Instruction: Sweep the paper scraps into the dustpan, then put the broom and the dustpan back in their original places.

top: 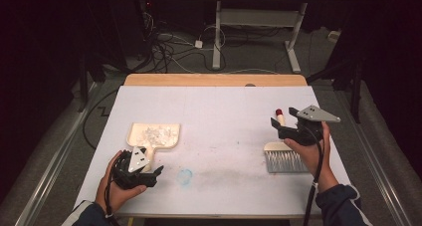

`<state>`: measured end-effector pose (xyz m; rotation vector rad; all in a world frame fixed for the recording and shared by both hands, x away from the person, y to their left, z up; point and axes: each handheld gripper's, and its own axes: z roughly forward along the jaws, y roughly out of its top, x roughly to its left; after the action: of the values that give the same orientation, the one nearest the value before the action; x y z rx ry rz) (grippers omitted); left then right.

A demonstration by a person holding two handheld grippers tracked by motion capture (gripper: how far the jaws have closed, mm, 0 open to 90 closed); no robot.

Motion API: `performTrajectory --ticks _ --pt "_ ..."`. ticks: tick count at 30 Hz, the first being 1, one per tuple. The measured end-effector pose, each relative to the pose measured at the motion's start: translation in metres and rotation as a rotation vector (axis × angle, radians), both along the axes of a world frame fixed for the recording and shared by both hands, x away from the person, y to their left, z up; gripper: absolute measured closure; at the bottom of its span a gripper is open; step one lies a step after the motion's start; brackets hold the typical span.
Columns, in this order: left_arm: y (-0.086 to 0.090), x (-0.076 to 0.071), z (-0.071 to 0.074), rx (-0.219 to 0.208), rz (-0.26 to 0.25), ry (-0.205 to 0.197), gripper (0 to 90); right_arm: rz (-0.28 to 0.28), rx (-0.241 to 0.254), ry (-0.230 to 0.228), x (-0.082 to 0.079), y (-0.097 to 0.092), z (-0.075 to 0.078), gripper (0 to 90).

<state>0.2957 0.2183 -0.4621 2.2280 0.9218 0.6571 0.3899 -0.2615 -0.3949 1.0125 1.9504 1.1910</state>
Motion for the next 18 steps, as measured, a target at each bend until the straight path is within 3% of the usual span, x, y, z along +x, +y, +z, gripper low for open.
performTrajectory --ticks 8,11,14,18 --pt "-0.001 0.000 0.001 -0.005 -0.007 -0.011 19.2 0.018 0.009 -0.017 -0.005 0.003 0.003 25.6" --pt "-0.001 0.000 0.000 -0.001 -0.009 -0.007 19.2 0.017 -0.012 -0.025 -0.007 0.005 0.006 25.4" --pt "-0.002 -0.002 0.000 0.000 -0.015 -0.008 19.2 0.031 -0.003 -0.017 -0.010 0.005 0.006 25.3" --pt "-0.001 -0.002 0.001 0.007 -0.027 -0.032 19.1 0.037 -0.029 -0.016 -0.015 0.006 0.005 25.2"
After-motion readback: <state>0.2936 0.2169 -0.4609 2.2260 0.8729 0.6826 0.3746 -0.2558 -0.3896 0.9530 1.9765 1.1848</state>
